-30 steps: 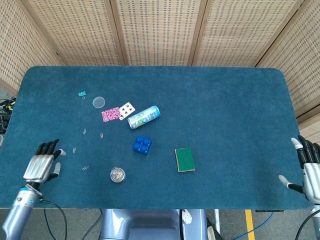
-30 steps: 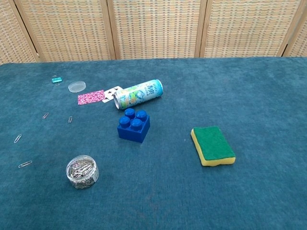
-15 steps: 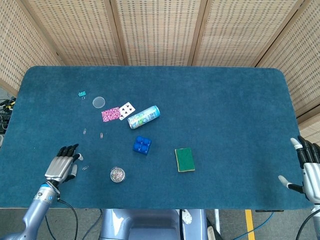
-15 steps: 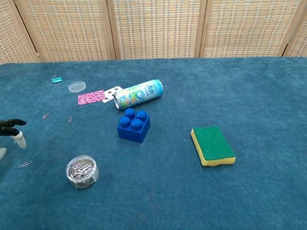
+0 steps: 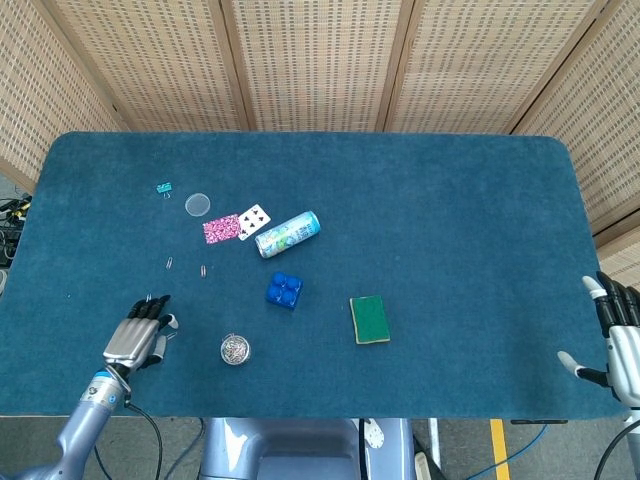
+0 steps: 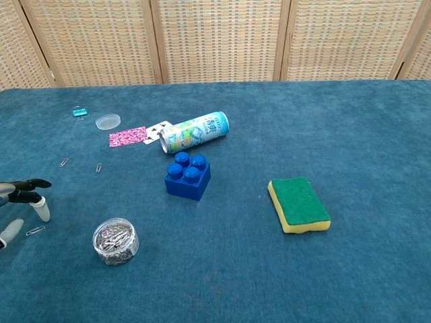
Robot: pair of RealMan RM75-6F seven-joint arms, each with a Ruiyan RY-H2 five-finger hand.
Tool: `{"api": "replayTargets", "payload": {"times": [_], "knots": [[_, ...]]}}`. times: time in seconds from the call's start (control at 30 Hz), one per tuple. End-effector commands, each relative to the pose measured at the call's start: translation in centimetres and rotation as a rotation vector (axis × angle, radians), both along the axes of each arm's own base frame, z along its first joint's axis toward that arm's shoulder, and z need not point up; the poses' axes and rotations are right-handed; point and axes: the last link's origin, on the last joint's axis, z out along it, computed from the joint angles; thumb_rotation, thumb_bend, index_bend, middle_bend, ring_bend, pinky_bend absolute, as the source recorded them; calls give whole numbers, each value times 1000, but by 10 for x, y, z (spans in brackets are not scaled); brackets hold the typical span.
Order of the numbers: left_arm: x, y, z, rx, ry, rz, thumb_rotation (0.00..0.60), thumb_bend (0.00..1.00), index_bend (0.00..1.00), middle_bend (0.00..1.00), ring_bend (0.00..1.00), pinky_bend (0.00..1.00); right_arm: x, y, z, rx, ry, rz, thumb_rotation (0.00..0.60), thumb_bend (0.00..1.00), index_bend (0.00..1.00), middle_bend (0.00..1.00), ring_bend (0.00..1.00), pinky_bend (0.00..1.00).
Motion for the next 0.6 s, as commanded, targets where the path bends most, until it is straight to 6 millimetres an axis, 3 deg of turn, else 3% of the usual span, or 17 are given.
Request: {"api": "replayTargets", "payload": {"times": [0.03, 0.6], "knots": [[1, -1, -1, -5, -8, -3, 600, 681, 340, 0, 0, 0, 0, 0, 0, -1, -1, -1, 600, 0, 0, 0, 0, 0], [-3, -2, 9, 34, 5, 18, 600, 679, 340, 0, 0, 0, 0, 0, 1, 0, -7, 2, 600, 0, 0, 0, 0, 0]]}}
